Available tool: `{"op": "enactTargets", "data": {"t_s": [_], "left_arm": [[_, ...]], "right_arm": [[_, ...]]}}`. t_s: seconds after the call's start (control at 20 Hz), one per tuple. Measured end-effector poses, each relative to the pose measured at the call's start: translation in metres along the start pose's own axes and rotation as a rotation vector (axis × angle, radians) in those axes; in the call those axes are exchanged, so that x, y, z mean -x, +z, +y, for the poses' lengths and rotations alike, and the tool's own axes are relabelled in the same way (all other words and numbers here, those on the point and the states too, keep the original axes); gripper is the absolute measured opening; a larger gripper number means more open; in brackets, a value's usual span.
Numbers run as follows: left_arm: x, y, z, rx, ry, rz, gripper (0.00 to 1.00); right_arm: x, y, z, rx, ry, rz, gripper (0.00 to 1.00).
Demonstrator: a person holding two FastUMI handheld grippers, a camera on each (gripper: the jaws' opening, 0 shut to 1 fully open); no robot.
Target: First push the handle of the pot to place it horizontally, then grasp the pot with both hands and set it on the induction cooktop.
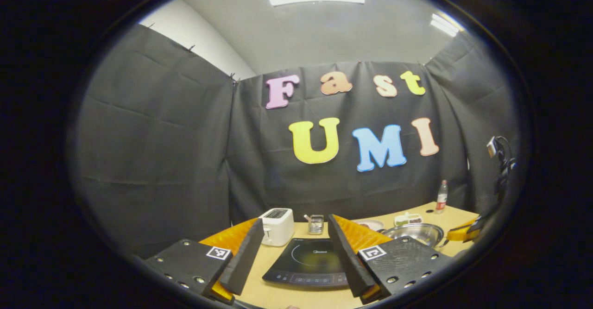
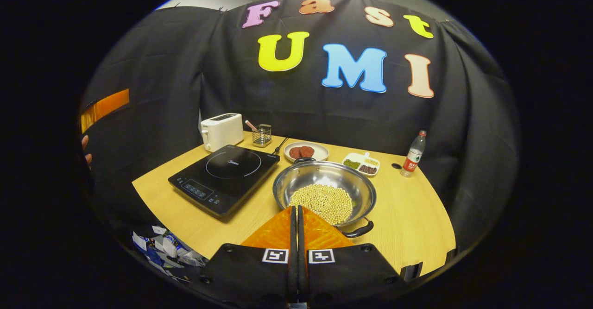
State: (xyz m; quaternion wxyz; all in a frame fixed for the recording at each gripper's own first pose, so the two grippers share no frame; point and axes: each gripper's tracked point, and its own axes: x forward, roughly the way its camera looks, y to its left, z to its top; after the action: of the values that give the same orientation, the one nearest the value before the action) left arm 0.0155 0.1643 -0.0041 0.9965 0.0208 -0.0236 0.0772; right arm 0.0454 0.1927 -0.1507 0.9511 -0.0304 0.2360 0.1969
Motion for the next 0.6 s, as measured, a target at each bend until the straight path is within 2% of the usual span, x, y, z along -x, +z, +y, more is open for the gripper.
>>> {"op": "enactTargets", "data": {"t_s": [0.3, 0.6], "left_arm": [[-0.027, -0.01, -0.024, 0.01, 0.048, 0.031, 0.82], [-0.049, -0.026, -0.066, 0.02, 0.054, 0.077, 0.84]], "right_arm": [[-0.032, -0.038, -0.013, 0.008, 0.102, 0.157, 0.02], [-0.053, -0.073, -0.032, 0.021, 0.168, 0.293, 0.02]]}}
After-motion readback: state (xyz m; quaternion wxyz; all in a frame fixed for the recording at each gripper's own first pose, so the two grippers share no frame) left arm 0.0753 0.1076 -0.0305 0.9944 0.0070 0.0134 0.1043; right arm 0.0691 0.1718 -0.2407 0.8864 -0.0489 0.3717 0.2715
